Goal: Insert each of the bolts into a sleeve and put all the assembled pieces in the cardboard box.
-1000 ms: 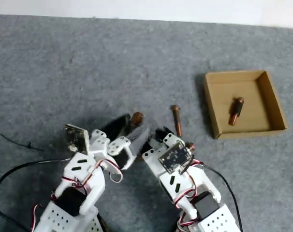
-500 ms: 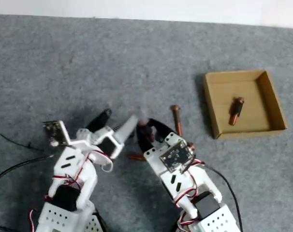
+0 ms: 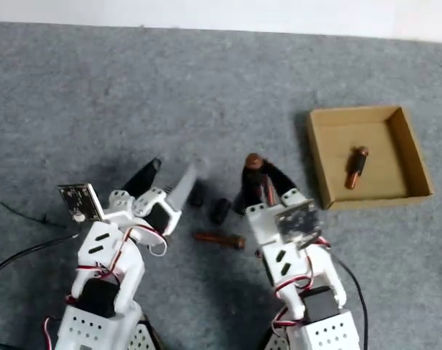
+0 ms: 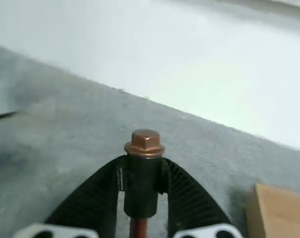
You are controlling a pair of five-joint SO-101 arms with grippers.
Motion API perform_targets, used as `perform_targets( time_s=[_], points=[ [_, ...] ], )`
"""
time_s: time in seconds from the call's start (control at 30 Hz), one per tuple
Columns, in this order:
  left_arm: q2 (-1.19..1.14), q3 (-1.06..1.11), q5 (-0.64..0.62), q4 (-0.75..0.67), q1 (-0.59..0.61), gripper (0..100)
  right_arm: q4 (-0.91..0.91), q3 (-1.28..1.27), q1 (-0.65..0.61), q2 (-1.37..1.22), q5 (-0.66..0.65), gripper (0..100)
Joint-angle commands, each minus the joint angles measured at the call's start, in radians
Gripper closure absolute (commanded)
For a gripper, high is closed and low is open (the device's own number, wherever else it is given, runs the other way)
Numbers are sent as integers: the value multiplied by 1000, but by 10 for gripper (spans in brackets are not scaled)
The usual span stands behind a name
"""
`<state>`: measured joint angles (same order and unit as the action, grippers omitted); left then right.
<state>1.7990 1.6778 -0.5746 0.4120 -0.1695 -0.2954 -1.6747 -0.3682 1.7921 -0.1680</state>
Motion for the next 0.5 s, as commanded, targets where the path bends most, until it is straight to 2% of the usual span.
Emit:
perform_targets(
  time_s=[0.0,0.07,0.13,0.23,0.33,0.47],
  points=[
    [13,18,72,-23,41,938,45,-137,85,2,74,993],
    [12,18,123,-23,45,1000,44,-137,133,2,75,993],
    [5,18,178,-17,39,975,36,-137,193,2,74,993],
    [4,19,247,-14,44,995,-18,-137,323,7,75,993],
    [2,19,269,38,44,993,-41,-137,440,2,77,993],
    [2,19,269,49,44,993,-28,-134,455,2,77,985]
  ],
)
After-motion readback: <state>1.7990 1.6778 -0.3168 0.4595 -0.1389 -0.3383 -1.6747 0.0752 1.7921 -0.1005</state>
